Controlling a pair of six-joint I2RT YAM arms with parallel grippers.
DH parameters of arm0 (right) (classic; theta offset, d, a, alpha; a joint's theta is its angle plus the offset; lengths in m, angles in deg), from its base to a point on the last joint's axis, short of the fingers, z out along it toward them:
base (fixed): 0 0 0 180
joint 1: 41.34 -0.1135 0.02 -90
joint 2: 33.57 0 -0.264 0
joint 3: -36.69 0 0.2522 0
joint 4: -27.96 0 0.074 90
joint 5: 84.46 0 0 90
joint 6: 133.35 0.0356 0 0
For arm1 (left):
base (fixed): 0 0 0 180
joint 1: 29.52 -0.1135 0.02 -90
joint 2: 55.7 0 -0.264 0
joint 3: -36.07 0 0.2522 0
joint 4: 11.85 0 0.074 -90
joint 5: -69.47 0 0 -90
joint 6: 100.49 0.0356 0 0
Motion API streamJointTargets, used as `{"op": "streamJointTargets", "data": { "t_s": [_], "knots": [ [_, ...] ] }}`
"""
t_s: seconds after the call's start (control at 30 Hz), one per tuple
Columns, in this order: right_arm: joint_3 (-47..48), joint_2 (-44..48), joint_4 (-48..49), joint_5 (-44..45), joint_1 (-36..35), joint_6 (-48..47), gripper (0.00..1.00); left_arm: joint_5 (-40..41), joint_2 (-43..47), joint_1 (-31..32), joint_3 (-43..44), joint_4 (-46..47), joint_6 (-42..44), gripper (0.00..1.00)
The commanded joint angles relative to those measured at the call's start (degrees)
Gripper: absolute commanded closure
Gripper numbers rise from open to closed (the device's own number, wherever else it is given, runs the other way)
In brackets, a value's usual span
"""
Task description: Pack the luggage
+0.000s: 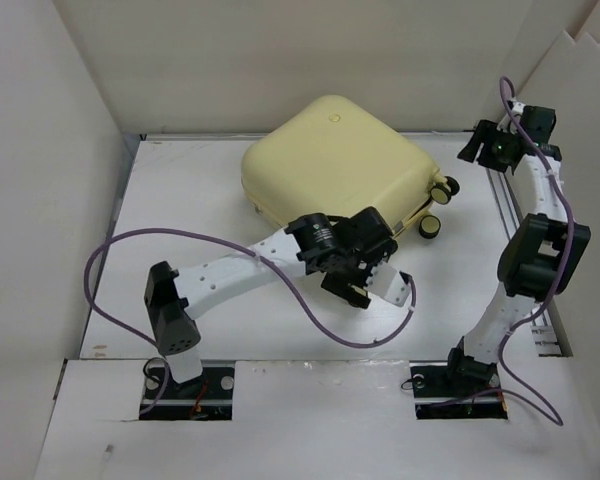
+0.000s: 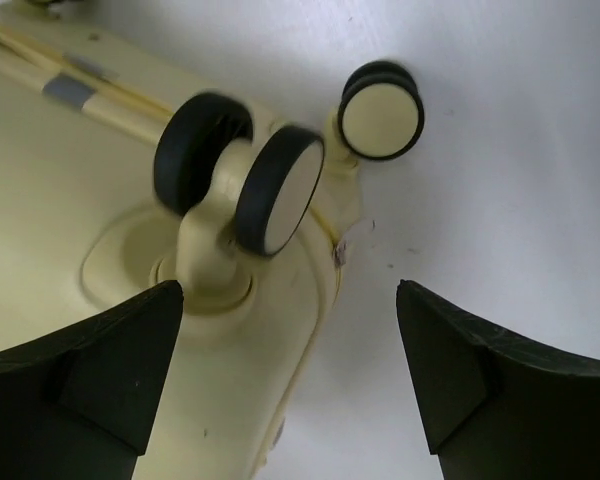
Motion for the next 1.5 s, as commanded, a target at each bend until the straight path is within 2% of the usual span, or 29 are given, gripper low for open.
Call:
{"op": "streamJointTargets", "data": {
  "t_s": [0.0,0.2,0.33,0.43,0.5,0.53,0.6,0.63,0.73,0.77,0.87,0.93,1.03,1.13,1.23,1.3,1.4,1.47],
  "knots": [
    [0.0,0.7,-0.2,-1.9,0.4,-1.5,0.31,-5.1,-1.6,0.8,1.1,-0.9,6.6,0.16],
    [6.9,-5.8,-0.6,-3.0,-0.3,-1.5,0.31,5.5,-7.3,0.8,0.2,13.3,4.9,0.16],
    [10.5,-10.1,0.8,-3.5,-2.6,-1.5,0.31,8.2,-8.8,0.8,-2.8,18.3,4.9,0.14],
    [11.9,-12.3,1.3,-5.1,-4.9,-1.0,0.31,8.2,-10.0,0.1,-4.0,18.3,4.9,0.14],
    [12.7,-14.3,2.1,-6.8,-6.3,-1.0,0.31,8.2,-10.7,-0.6,-4.0,17.7,4.9,0.21],
    [13.7,-15.0,2.7,-7.4,-7.8,-1.0,0.31,8.2,-11.5,-1.2,-4.0,17.1,4.9,0.47],
    [16.1,-17.2,2.7,-8.5,-9.4,-1.0,0.34,8.7,-12.1,-1.8,-3.3,15.9,3.8,0.81],
    [17.1,-18.0,2.7,-9.8,-10.2,-1.0,0.40,9.3,-12.1,-1.8,-2.8,15.9,2.9,1.00],
    [22.1,-21.3,1.9,-11.6,-13.9,-1.6,0.66,7.9,-12.1,-2.4,-0.7,13.1,-1.0,1.00],
    [23.6,-22.2,1.4,-12.4,-16.5,-1.6,0.78,7.2,-12.1,-2.9,0.2,12.5,-2.7,1.00],
    [31.9,-27.3,0.0,-17.3,-21.0,-2.1,0.92,0.8,-12.1,-3.4,4.1,9.9,-9.2,1.00],
    [38.9,-31.5,-0.6,-19.7,-26.2,-2.1,0.95,-4.7,-12.1,-4.1,5.2,9.2,-12.2,1.00],
    [44.5,-34.1,0.5,-22.8,-33.1,-1.6,0.95,-10.5,-11.5,-7.0,4.6,11.2,-18.0,1.00],
    [43.6,-33.1,3.8,-21.1,-35.6,-1.0,0.95,-16.6,-12.2,-10.5,3.3,13.4,-22.1,1.00],
    [39.7,-29.3,7.3,-17.9,-33.8,0.6,0.95,-18.1,-12.8,-11.7,2.2,15.0,-24.7,1.00],
    [40.3,-28.7,7.3,-19.2,-32.5,3.3,0.95,-18.8,-12.8,-11.7,2.2,15.6,-26.4,1.00],
    [43.2,-26.7,5.8,-20.1,-31.2,3.8,0.86,-19.7,-12.8,-12.2,3.3,18.0,-29.6,1.00],
    [41.0,-23.2,5.0,-18.3,-28.3,2.1,0.63,-19.7,-12.8,-12.2,3.3,20.8,-34.1,1.00]
  ]
}}
